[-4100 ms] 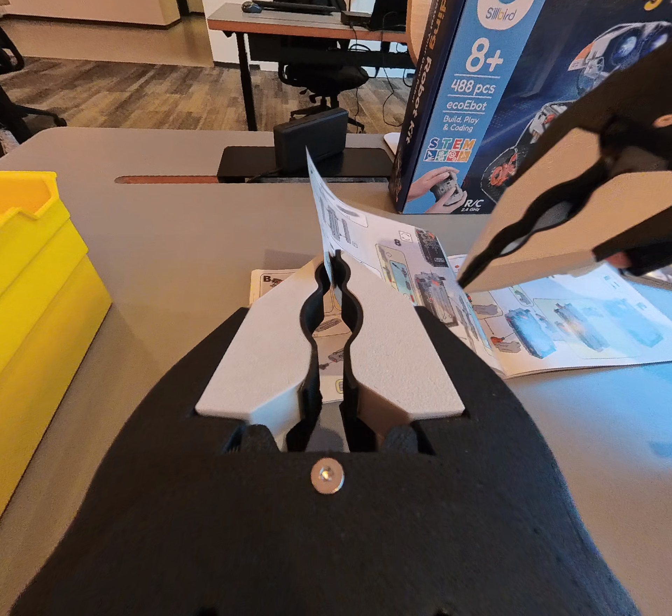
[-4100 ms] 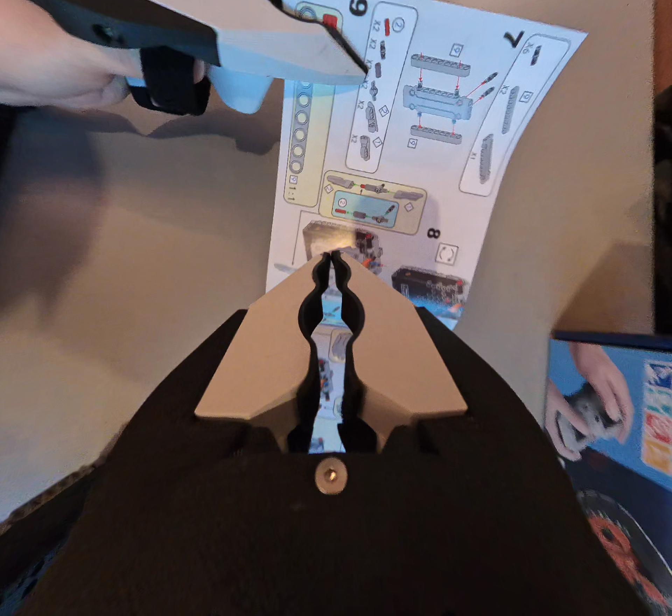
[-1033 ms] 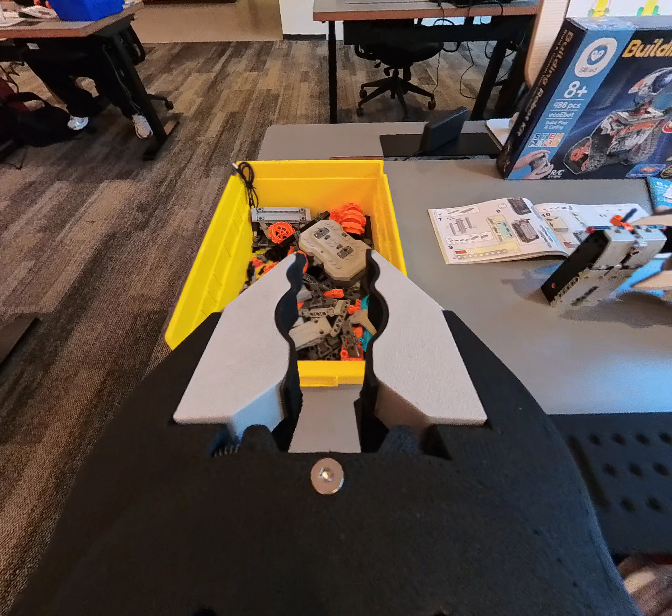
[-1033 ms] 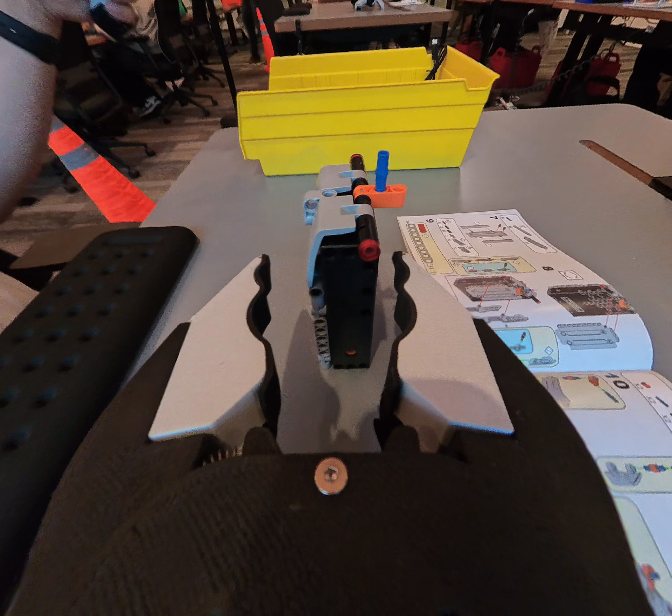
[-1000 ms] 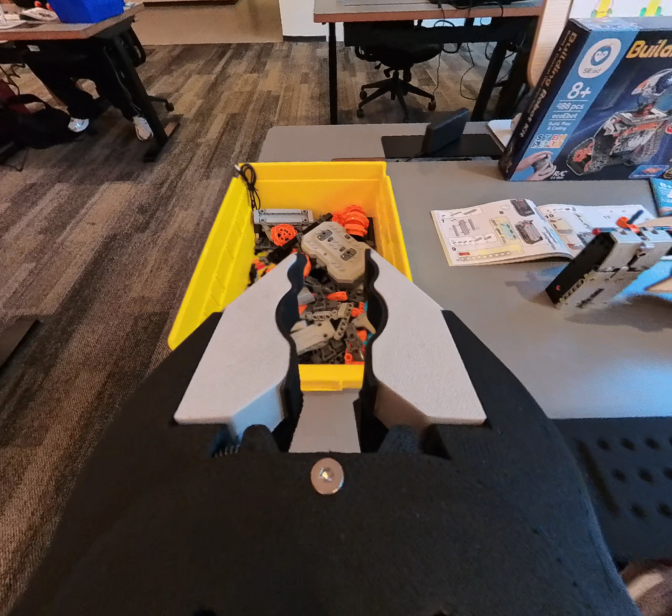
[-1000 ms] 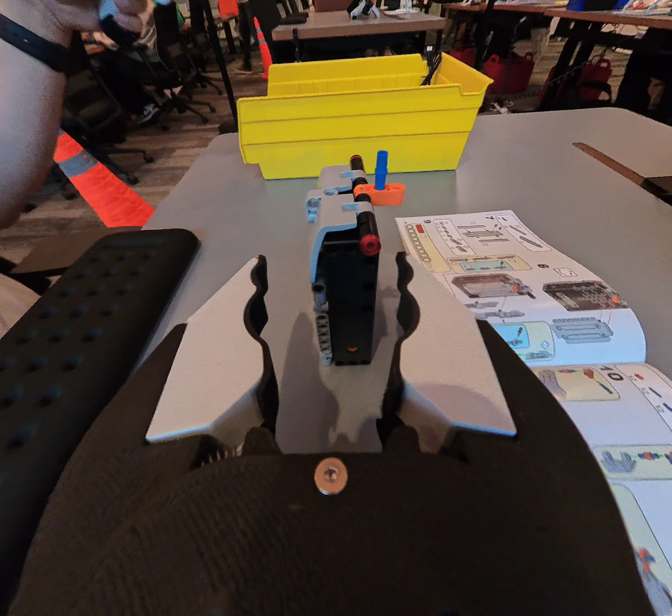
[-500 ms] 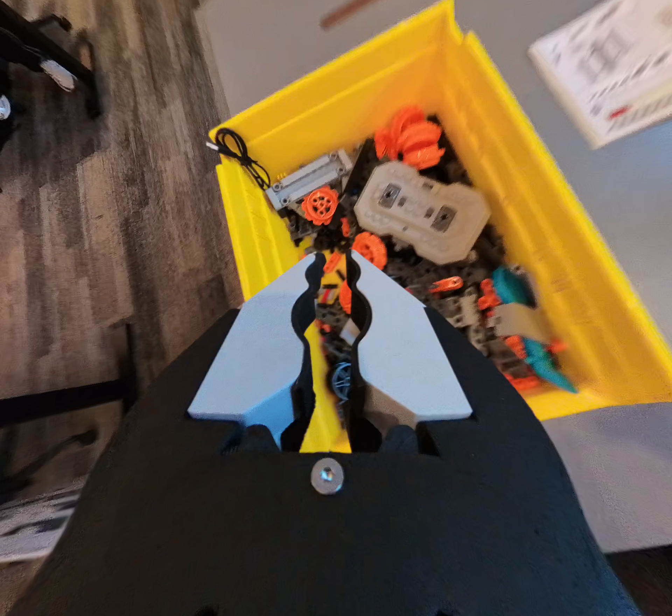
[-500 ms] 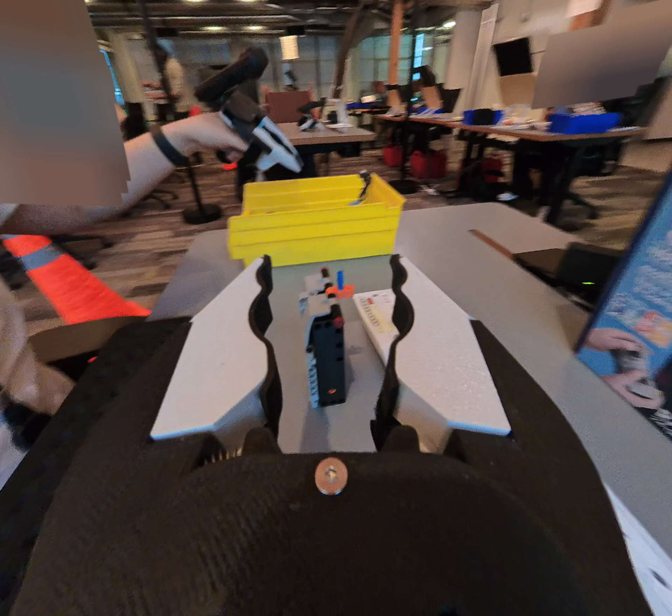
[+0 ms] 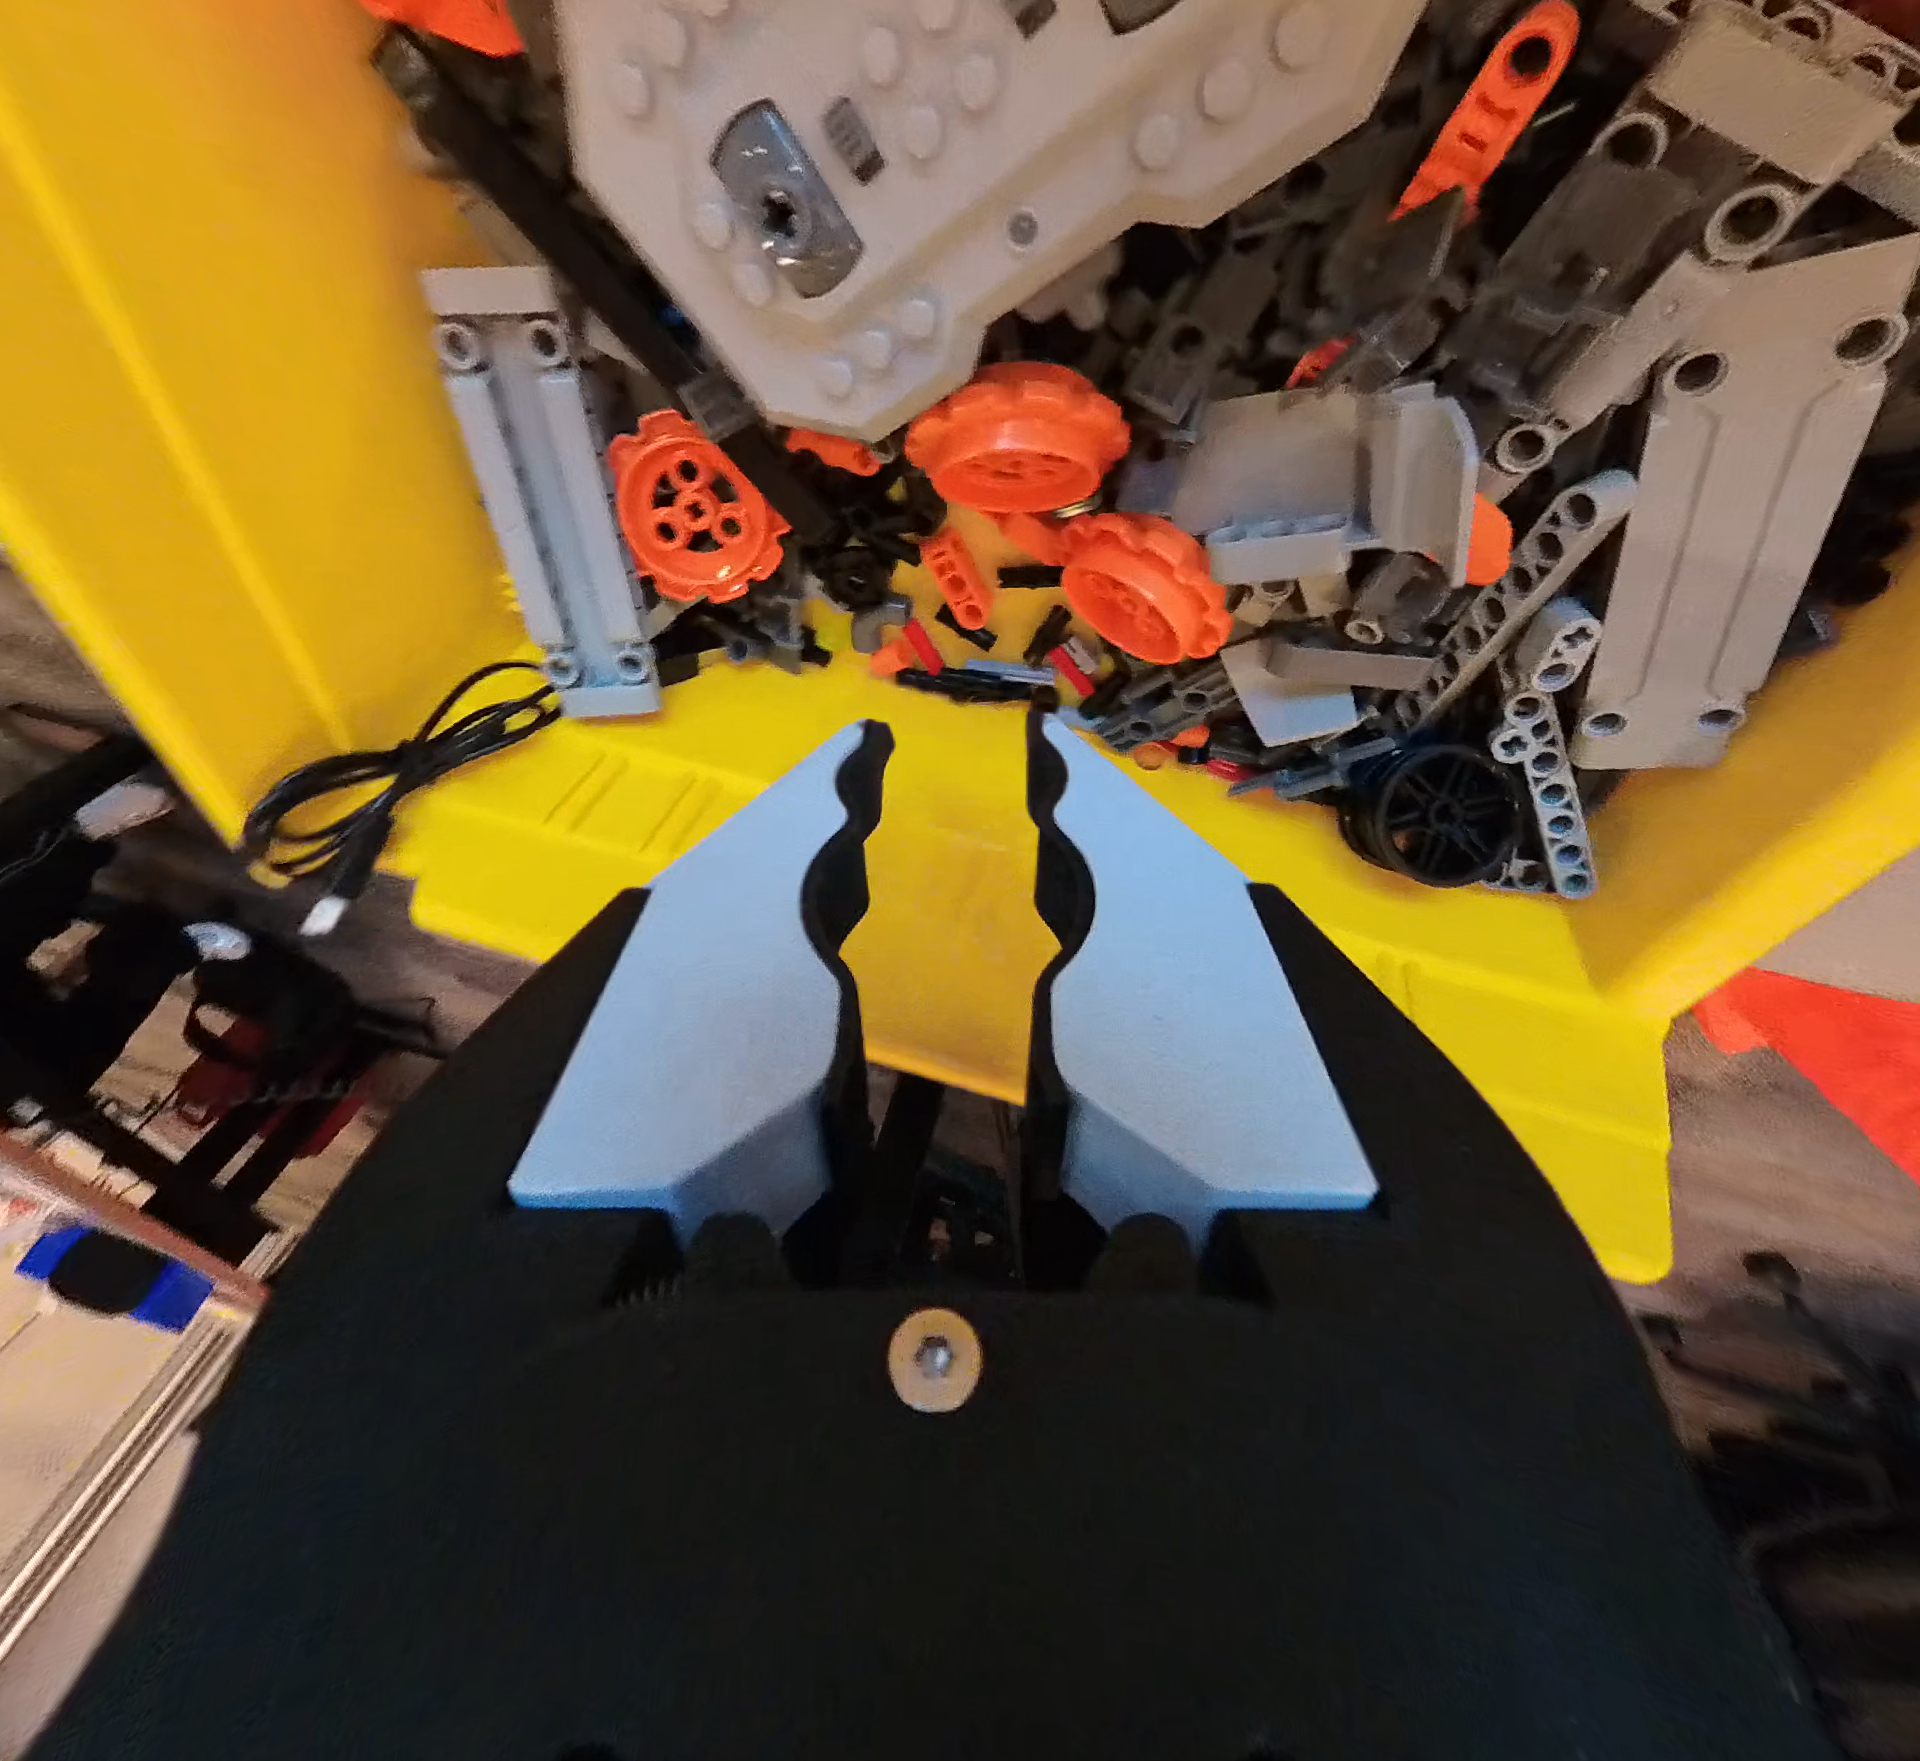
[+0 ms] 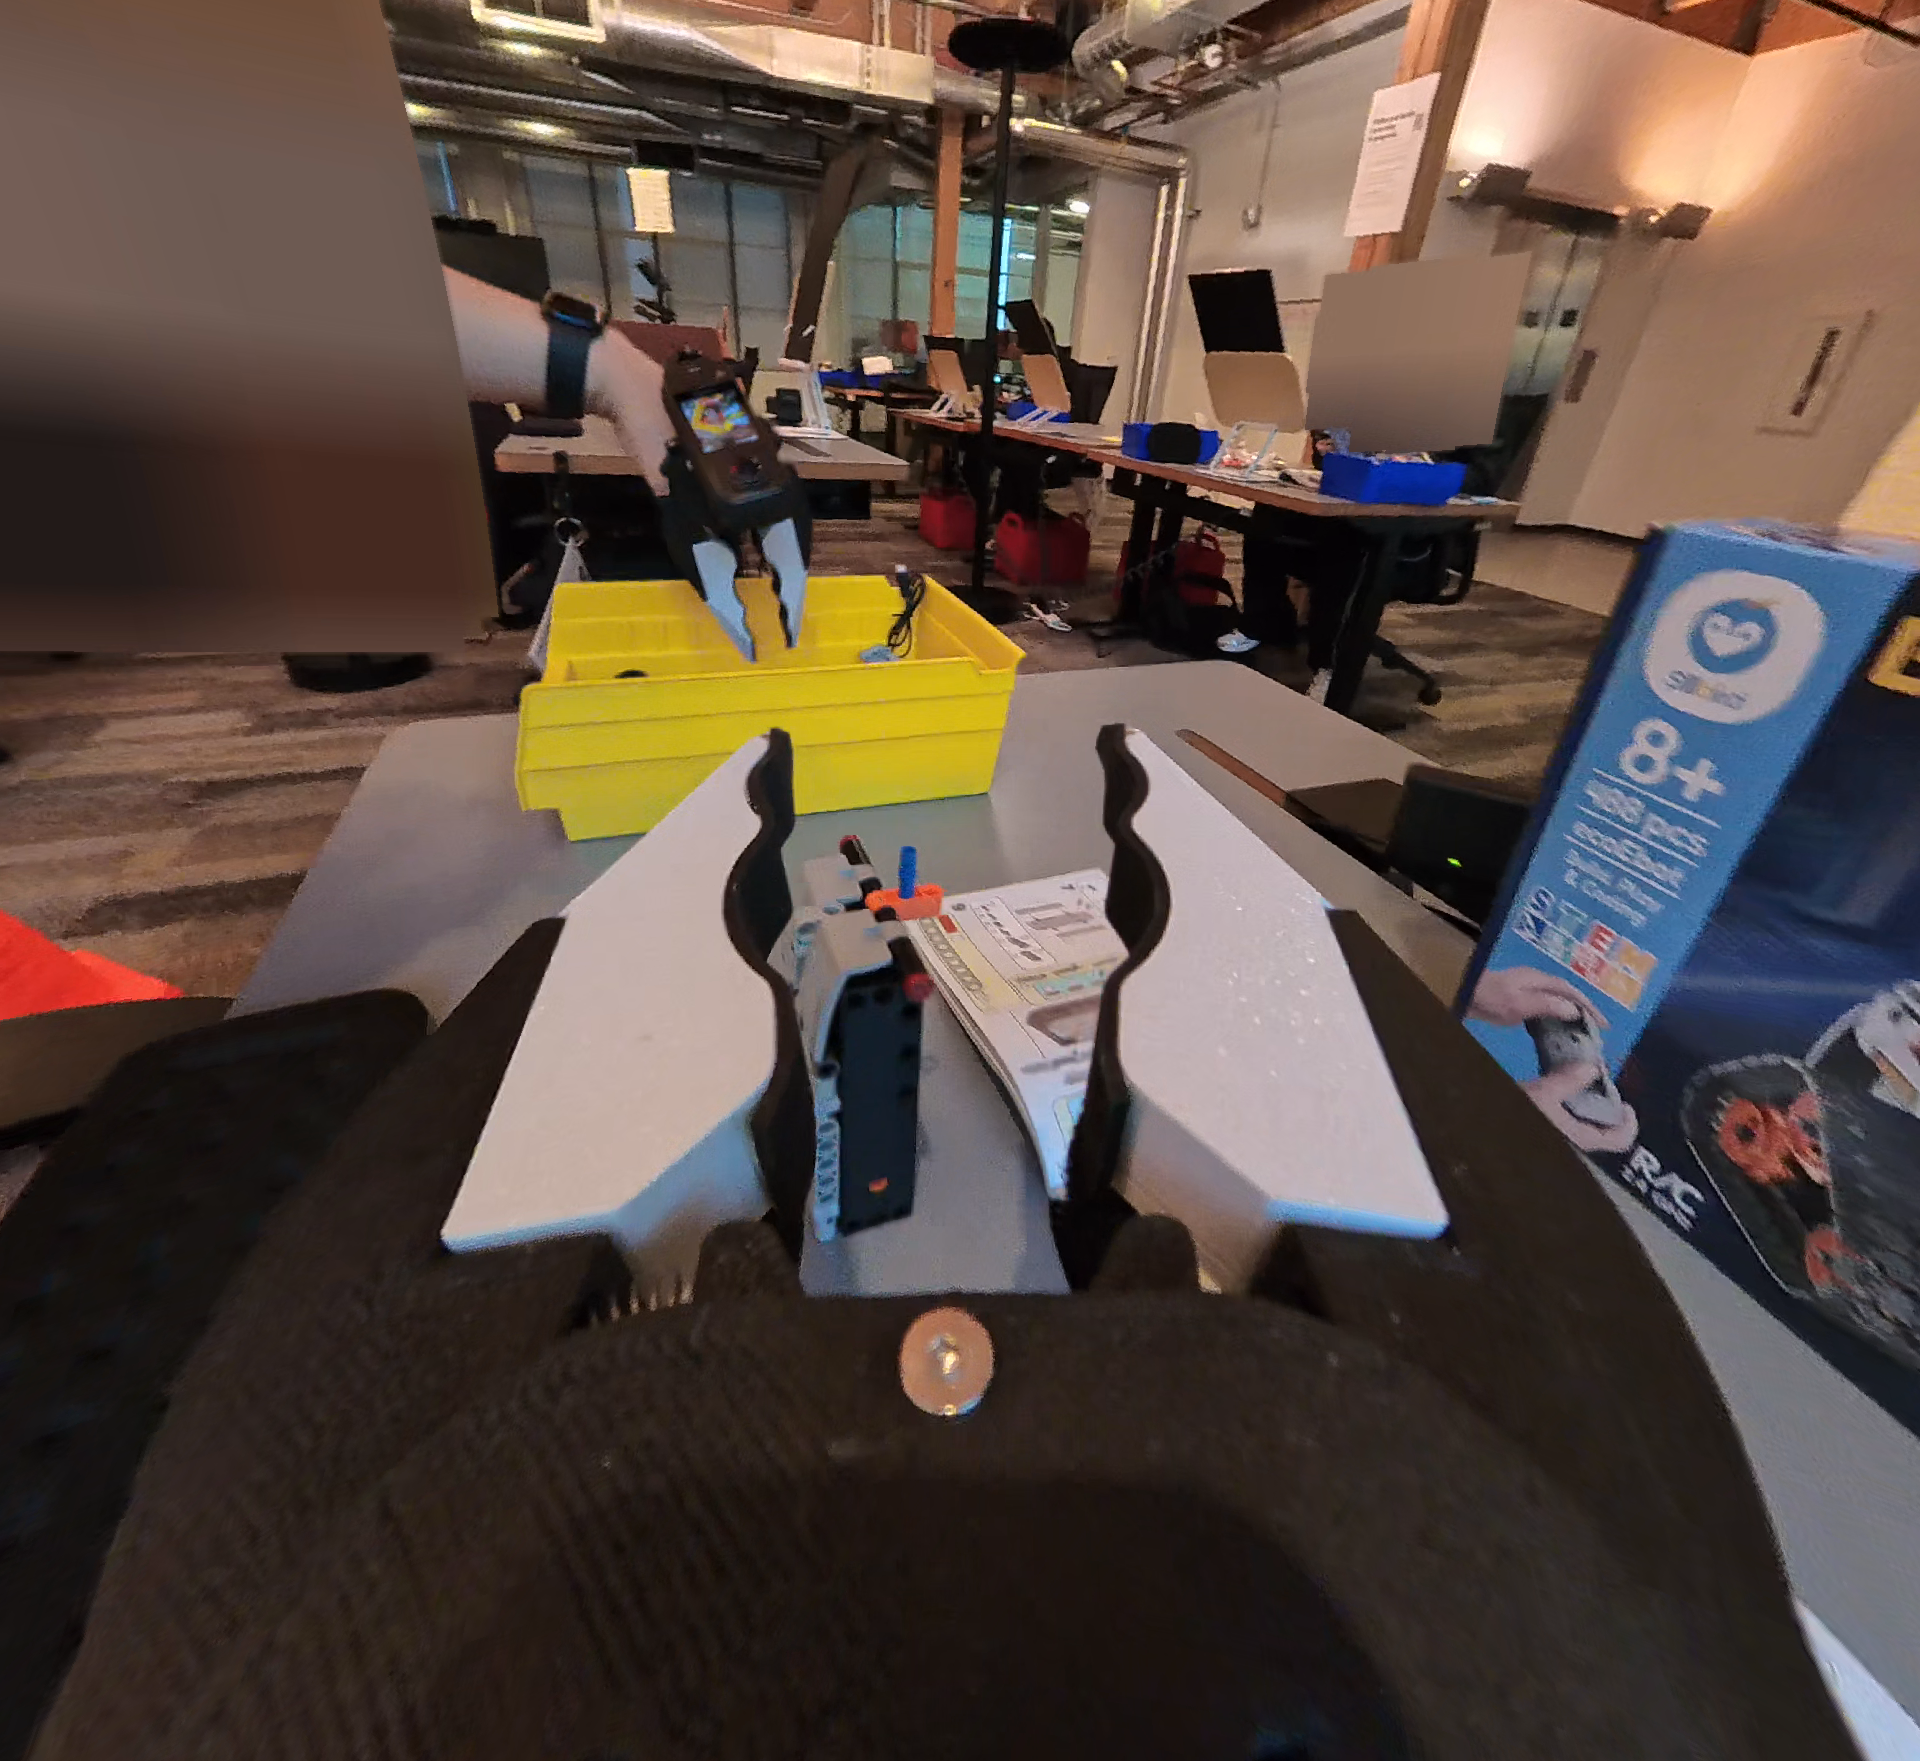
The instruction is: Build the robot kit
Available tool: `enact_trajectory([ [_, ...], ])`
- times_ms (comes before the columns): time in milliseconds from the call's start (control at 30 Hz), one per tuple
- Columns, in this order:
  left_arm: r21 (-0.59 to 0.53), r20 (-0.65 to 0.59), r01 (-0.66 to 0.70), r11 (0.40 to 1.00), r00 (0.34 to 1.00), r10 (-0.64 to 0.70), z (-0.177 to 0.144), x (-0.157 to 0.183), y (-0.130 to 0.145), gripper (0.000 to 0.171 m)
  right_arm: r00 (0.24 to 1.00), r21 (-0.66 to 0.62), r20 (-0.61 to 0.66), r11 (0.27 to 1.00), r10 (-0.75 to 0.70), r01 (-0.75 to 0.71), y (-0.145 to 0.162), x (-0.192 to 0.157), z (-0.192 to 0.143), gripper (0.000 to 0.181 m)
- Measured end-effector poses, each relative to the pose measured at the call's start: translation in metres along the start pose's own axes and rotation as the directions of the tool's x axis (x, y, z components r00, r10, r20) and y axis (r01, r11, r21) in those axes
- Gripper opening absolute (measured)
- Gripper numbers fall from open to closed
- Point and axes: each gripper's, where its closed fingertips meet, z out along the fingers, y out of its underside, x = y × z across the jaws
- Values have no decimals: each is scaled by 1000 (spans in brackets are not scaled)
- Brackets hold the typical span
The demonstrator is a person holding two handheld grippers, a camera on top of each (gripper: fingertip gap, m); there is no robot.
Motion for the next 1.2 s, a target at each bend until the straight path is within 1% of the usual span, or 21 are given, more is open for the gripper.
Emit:
enact_trajectory([
  [100,-36,-66,-59,998,996,56,12,9,-1,25,999,47,-9,998,49,-48,-7,9,-11,58],
  [167,-96,-53,-116,989,992,112,20,5,7,23,999,71,0,996,52,-52,-13,8,-14,58],
  [233,-123,-70,-121,985,991,113,27,5,12,24,998,87,11,994,58,-59,-16,7,-17,58],
  [300,-140,-74,-134,981,989,124,33,4,14,27,997,103,22,992,71,-73,-19,7,-20,57],
  [433,-171,-47,-214,962,977,209,42,2,12,28,993,134,48,985,106,-112,-23,6,-24,55],
  [600,-163,-48,-235,958,972,230,47,2,9,27,991,161,58,979,120,-128,-29,7,-28,53],
  [800,-188,-57,-312,932,950,306,51,5,10,27,991,158,60,979,123,-131,-27,7,-28,53],
  [967,-184,-59,-299,936,954,293,51,5,10,26,991,155,60,979,121,-129,-26,7,-27,53],
  [1100,-198,-60,-318,927,948,312,51,5,11,25,989,161,66,977,131,-140,-27,8,-28,53],
  [1200,-230,-61,-357,906,934,352,49,3,13,26,989,162,68,977,132,-141,-27,7,-28,52],
])
